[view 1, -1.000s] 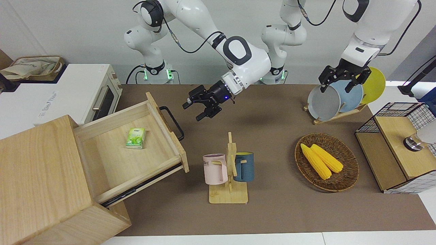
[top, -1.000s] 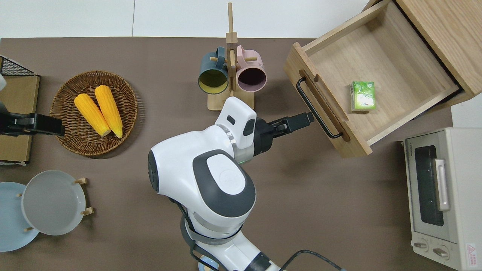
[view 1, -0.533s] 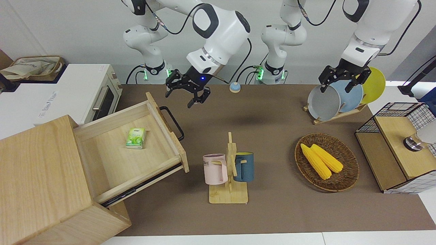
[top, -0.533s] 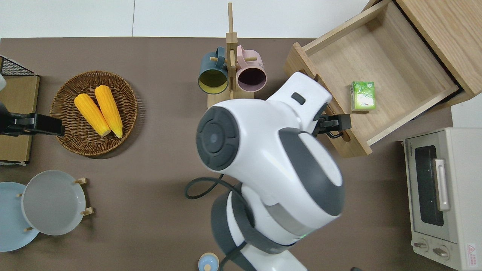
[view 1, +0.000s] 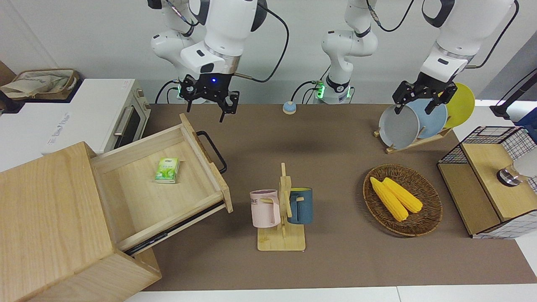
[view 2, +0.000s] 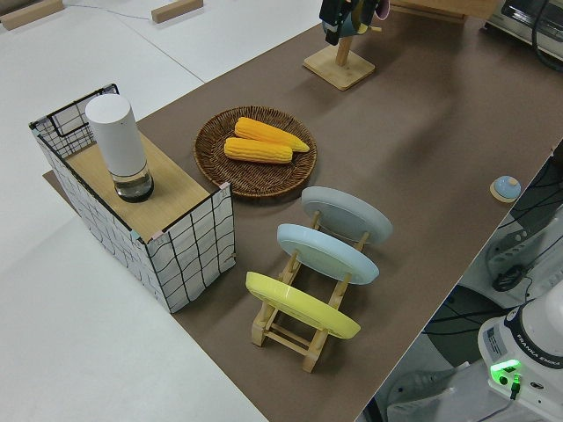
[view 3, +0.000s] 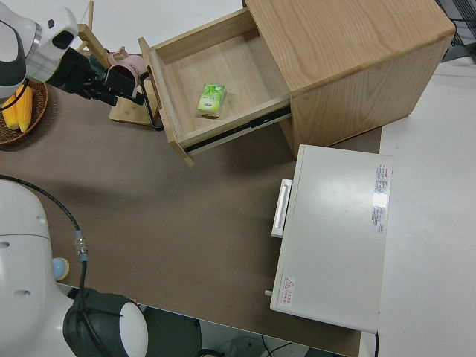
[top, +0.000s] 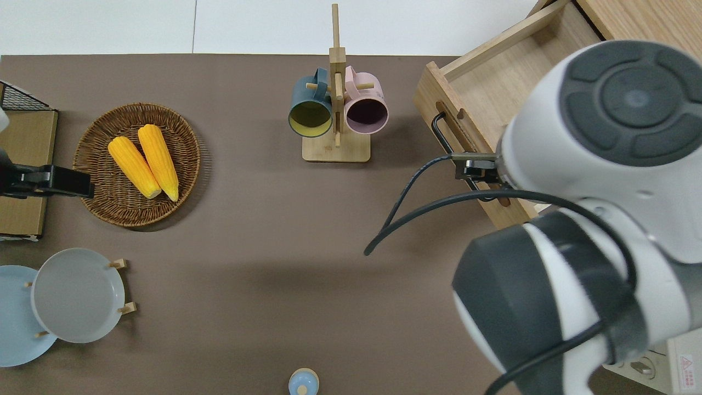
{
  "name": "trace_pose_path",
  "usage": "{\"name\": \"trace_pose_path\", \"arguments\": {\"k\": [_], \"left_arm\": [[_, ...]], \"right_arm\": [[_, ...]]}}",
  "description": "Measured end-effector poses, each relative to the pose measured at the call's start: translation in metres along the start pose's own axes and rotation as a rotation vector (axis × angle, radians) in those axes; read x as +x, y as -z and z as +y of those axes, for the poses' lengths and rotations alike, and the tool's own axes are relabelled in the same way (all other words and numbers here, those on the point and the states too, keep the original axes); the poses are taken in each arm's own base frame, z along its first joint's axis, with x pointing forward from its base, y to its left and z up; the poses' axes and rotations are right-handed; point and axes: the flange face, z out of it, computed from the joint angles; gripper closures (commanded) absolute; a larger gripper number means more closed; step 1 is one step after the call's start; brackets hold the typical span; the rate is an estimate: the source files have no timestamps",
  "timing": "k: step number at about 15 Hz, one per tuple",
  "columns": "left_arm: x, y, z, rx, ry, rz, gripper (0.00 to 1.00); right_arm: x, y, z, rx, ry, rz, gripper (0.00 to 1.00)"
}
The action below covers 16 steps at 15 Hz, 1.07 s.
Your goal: Slide drawer open with right arm
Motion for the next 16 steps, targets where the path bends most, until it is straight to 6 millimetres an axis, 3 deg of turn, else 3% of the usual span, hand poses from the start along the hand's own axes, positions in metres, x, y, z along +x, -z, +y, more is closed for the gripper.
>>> {"name": "trace_pose_path", "arguments": {"k": [7,16], "left_arm": [[0.0,0.0,0.0,0.0,0.0,0.0,0.0],[0.0,0.0,0.0,0.0,0.0,0.0,0.0]], "right_arm": [[0.027,-0.001,0.097,0.125,0.075,-0.043,0.017],[0.045,-0.029,0.173,0.19,0.163,-0.082,0.017]]}}
